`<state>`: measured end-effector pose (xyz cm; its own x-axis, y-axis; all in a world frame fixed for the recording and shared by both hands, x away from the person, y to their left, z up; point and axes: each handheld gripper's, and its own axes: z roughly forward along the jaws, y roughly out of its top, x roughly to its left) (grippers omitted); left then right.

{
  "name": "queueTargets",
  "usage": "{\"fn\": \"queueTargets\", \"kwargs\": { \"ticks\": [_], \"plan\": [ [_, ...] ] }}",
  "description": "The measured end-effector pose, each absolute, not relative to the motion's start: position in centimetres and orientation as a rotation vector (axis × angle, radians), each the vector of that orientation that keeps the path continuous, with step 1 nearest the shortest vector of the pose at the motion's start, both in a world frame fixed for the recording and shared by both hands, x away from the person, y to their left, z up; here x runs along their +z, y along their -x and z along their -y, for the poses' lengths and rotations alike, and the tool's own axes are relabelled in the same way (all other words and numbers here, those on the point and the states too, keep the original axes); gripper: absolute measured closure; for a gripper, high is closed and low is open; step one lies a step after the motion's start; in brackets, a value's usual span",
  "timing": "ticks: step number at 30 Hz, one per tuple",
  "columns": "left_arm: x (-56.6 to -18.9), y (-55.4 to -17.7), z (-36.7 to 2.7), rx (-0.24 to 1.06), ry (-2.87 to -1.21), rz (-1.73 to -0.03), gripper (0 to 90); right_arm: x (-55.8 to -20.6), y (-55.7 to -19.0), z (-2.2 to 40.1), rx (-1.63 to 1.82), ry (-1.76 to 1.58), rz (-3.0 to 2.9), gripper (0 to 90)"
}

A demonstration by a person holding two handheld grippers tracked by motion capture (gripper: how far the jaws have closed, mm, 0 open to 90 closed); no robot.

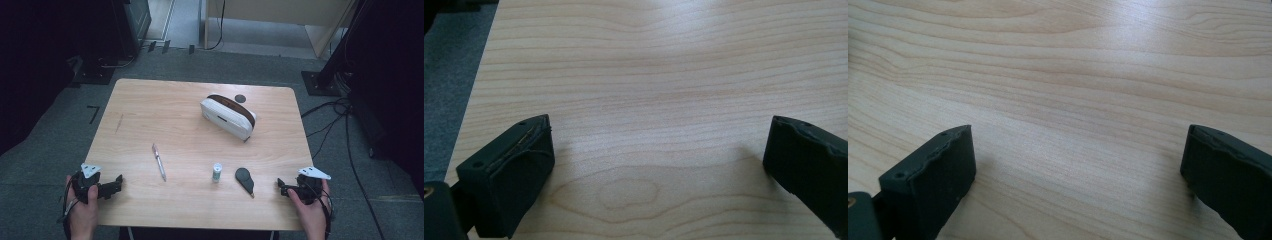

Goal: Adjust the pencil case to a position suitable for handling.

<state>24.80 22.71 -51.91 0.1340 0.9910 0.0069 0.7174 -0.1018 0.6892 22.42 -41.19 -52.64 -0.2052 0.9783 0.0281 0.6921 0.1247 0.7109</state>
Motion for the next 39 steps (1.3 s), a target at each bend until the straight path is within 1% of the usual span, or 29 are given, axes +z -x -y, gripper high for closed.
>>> {"fn": "queueTargets", "kwargs": {
  "ticks": [5,6,7,8,19,20,25,32,39],
  "plan": [
    [-51.9,-24.8,-22.7,0.661,-1.882,-1.635,0.2,-52.6,-22.4,41.2,0.848,-1.613,-1.953,2.1],
    [-51.9,-24.8,-22.7,0.661,-1.882,-1.634,0.2,-52.5,-22.1,41.2,0.871,-1.618,-1.940,12.3],
    [-51.9,-24.8,-22.7,0.661,-1.882,-1.634,0.2,-52.3,-22.0,41.3,0.908,-1.625,-1.938,15.6],
    [-51.9,-24.8,-22.7,0.661,-1.882,-1.635,0.2,-52.2,-21.9,41.4,0.949,-1.635,-1.939,13.1],
    [-51.9,-24.8,-22.7,0.661,-1.882,-1.635,0.2,-50.1,-22.2,41.1,1.019,-1.591,-1.942,15.2],
    [-51.9,-24.8,-22.7,0.661,-1.882,-1.635,0.2,-49.7,-22.5,41.2,1.029,-1.590,-1.934,17.0],
    [-51.9,-24.9,-22.7,0.660,-1.886,-1.633,0.2,-48.2,-23.5,40.8,1.055,-1.558,-1.936,16.9],
    [-51.9,-24.9,-22.7,0.659,-1.887,-1.634,0.2,-46.2,-25.5,39.3,1.043,-1.468,-1.979,17.0],
    [-51.9,-25.0,-22.7,0.661,-1.885,-1.636,0.2,-44.4,-27.4,38.2,1.074,-1.409,-1.990,22.0]
  ]
}}
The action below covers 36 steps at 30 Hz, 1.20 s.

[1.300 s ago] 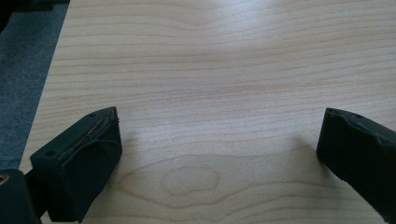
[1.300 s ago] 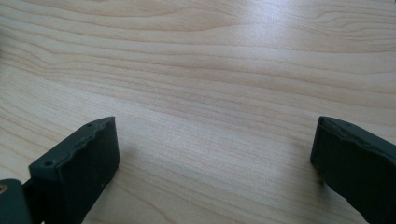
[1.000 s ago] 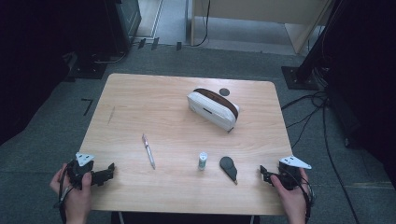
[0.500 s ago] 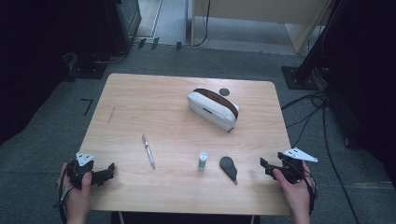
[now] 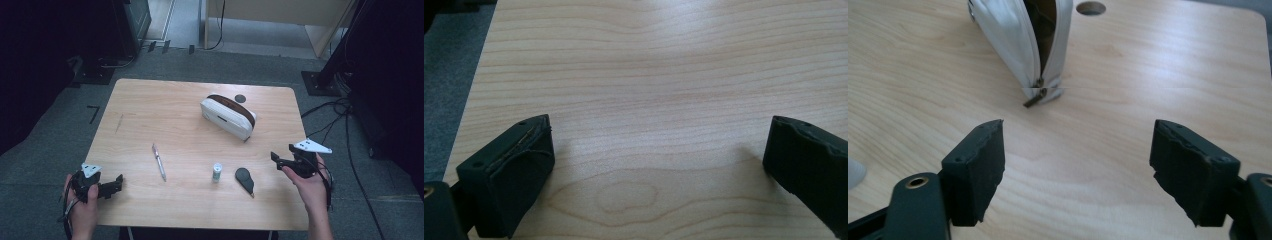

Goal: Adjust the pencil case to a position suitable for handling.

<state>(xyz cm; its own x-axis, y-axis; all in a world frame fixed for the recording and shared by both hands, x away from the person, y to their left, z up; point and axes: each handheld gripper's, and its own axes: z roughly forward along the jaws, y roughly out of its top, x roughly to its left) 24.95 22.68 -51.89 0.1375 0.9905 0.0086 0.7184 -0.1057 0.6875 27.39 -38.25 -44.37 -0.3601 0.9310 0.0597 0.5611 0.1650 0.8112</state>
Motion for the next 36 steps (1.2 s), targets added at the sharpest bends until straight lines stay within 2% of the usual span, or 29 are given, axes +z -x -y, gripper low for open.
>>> {"fn": "queueTargets", "kwargs": {
  "ticks": [12,24,36],
  "plan": [
    [-51.9,-25.0,-22.7,0.662,-1.883,-1.639,0.2,-41.7,-31.4,35.1,1.093,-1.288,-2.072,35.0],
    [-51.9,-25.2,-22.6,0.661,-1.885,-1.638,0.2,-40.7,-34.2,32.5,1.097,-1.250,-2.111,38.3],
    [-51.9,-25.2,-22.6,0.661,-1.886,-1.638,0.2,-42.0,-38.3,31.2,1.030,-1.251,-2.128,39.8]
  ]
}}
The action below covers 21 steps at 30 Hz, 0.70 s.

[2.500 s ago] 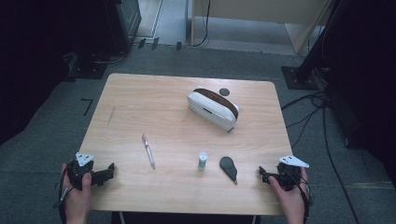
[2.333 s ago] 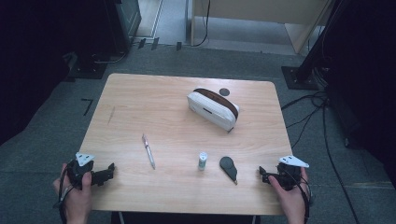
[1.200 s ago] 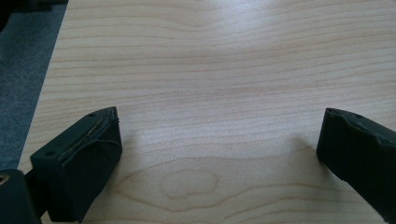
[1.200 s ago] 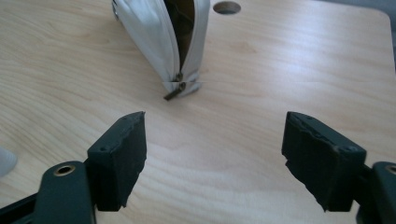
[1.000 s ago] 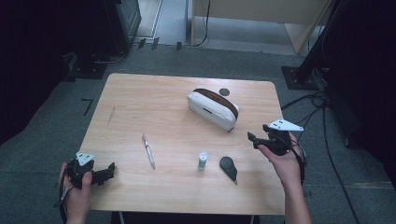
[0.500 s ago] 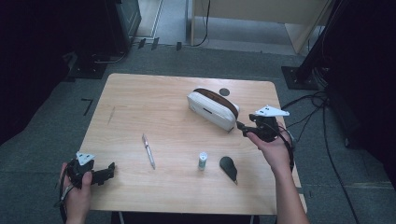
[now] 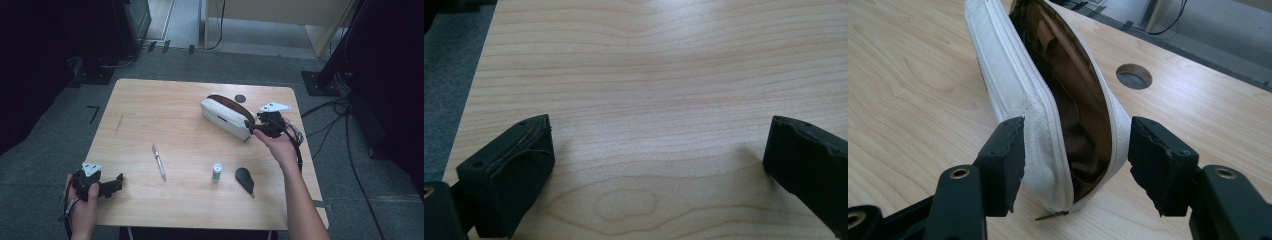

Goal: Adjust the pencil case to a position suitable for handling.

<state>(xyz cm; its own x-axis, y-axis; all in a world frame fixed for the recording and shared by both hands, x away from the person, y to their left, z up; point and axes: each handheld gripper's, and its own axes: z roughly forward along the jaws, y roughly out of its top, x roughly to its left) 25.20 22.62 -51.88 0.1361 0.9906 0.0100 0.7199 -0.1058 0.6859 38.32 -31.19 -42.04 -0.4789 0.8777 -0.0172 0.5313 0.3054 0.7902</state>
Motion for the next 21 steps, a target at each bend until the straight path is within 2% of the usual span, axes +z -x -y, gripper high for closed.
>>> {"fn": "queueTargets", "kwargs": {
  "ticks": [12,18,21],
  "plan": [
    [-51.9,-25.2,-22.6,0.660,-1.888,-1.637,0.2,-42.5,-40.2,31.4,1.033,-1.254,-2.137,41.8],
    [-51.9,-25.2,-22.6,0.660,-1.887,-1.638,0.2,-41.8,-39.3,30.2,1.160,-1.167,-2.173,46.7],
    [-51.9,-25.2,-22.6,0.660,-1.887,-1.638,0.2,-41.8,-39.0,29.4,1.165,-1.126,-2.236,45.8]
  ]
}}
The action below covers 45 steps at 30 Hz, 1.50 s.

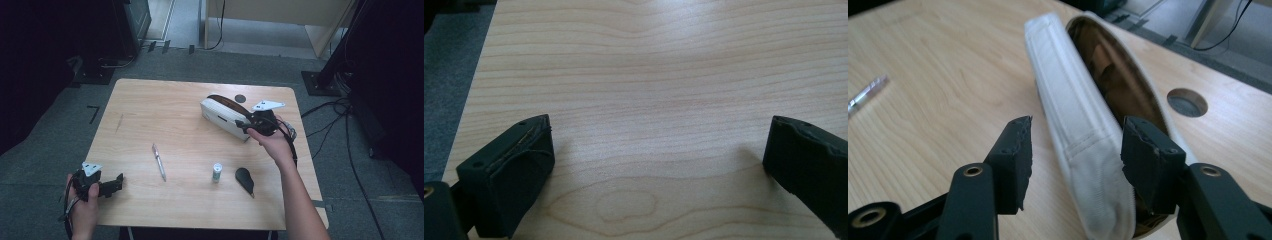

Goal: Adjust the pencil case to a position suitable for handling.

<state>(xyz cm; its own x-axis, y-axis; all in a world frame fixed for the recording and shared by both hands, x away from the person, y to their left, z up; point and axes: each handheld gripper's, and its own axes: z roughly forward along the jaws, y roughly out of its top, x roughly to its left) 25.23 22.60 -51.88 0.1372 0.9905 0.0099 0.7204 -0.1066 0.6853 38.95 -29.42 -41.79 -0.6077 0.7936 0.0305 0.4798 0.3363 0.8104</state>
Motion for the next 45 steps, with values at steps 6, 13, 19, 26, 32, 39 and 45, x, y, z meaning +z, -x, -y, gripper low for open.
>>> {"fn": "queueTargets", "kwargs": {
  "ticks": [6,13,19,26,32,39,45],
  "plan": [
    [-51.9,-25.2,-22.6,0.661,-1.887,-1.637,0.2,-43.0,-39.3,29.0,1.035,-1.136,-2.245,53.2],
    [-51.9,-25.2,-22.6,0.661,-1.887,-1.638,0.2,-42.9,-38.6,28.4,0.989,-1.057,-2.251,81.8],
    [-51.9,-25.2,-22.6,0.660,-1.888,-1.637,0.2,-42.6,-38.1,28.5,1.071,-1.028,-2.247,83.9],
    [-51.9,-25.2,-22.6,0.661,-1.887,-1.638,0.2,-43.0,-38.6,28.7,1.088,-1.079,-2.230,48.3],
    [-51.9,-25.2,-22.6,0.660,-1.887,-1.638,0.2,-44.6,-39.0,27.9,0.970,-1.063,-2.285,49.4],
    [-51.9,-25.2,-22.6,0.660,-1.888,-1.638,0.2,-45.1,-38.5,27.0,1.079,-0.958,-2.364,75.3],
    [-51.9,-25.2,-22.6,0.661,-1.887,-1.637,0.2,-45.2,-37.8,25.8,1.114,-0.847,-2.411,77.0]
  ]
}}
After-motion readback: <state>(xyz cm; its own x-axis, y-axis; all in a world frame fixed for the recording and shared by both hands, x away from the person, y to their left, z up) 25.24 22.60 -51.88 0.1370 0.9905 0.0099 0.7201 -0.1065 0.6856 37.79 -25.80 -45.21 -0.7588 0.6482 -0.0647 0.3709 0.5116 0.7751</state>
